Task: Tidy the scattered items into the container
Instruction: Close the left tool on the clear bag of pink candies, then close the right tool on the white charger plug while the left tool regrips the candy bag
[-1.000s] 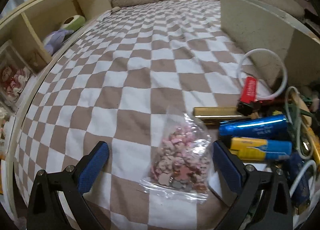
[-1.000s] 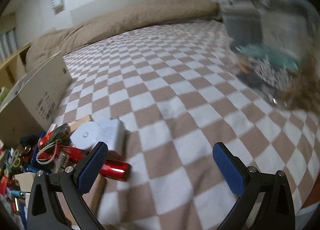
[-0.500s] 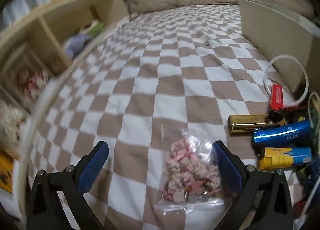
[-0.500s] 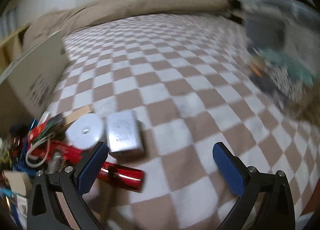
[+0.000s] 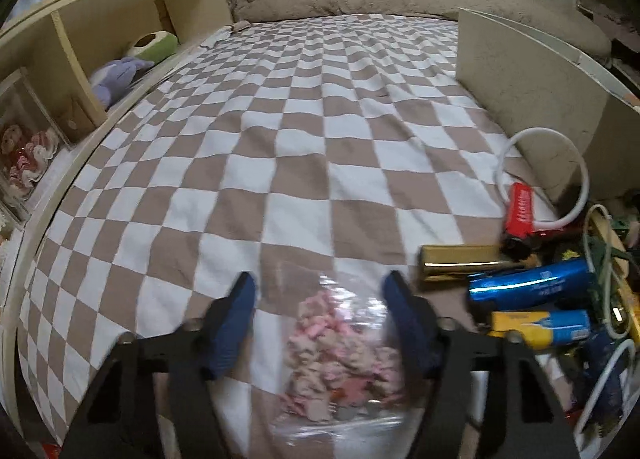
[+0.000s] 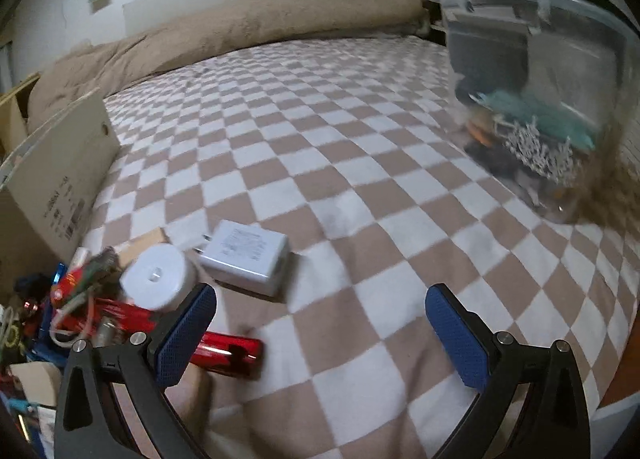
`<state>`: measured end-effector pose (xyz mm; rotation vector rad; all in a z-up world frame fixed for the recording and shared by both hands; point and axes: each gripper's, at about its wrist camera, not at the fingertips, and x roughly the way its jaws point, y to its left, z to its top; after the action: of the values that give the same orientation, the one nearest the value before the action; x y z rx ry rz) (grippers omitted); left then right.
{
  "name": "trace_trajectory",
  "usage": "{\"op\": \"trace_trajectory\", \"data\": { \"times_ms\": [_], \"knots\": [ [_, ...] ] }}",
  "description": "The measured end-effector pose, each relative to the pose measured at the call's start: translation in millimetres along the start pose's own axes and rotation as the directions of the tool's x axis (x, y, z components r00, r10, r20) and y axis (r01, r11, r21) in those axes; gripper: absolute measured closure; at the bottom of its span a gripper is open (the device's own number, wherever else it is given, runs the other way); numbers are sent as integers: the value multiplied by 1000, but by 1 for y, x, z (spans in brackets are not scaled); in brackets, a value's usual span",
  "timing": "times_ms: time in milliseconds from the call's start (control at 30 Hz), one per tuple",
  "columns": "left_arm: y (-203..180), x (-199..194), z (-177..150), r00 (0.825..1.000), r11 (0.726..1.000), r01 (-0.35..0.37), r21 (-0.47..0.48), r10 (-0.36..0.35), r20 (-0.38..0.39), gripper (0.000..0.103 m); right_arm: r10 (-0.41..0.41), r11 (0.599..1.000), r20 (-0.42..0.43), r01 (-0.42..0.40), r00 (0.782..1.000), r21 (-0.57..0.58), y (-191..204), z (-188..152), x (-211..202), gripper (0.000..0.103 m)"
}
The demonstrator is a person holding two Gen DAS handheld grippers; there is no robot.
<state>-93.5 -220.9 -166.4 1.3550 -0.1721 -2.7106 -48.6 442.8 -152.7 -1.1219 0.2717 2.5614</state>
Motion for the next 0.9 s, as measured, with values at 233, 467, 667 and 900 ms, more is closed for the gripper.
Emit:
{"op": "trace_trajectory", "data": {
  "times_ms": [233, 467, 667, 900],
  "knots": [
    [-8, -4, 0, 998, 994, 58, -91, -61, -33, 64, 169, 969, -94, -148, 981, 200, 12, 23, 20, 0],
    [-12, -5, -3, 999, 995, 38, -95, -41, -28, 64, 64, 988, -150, -41, 987, 151, 40, 25, 46, 0],
    [-9, -5, -4, 999, 995, 42, -87, -43, -15, 64, 38, 986, -132, -15, 991, 167, 32, 19, 47, 9],
    [-7, -2, -4, 1000, 996, -31, -82, 31, 1, 22, -20, 995, -149, 35, 989, 97, 29, 20, 49, 37]
  ]
}}
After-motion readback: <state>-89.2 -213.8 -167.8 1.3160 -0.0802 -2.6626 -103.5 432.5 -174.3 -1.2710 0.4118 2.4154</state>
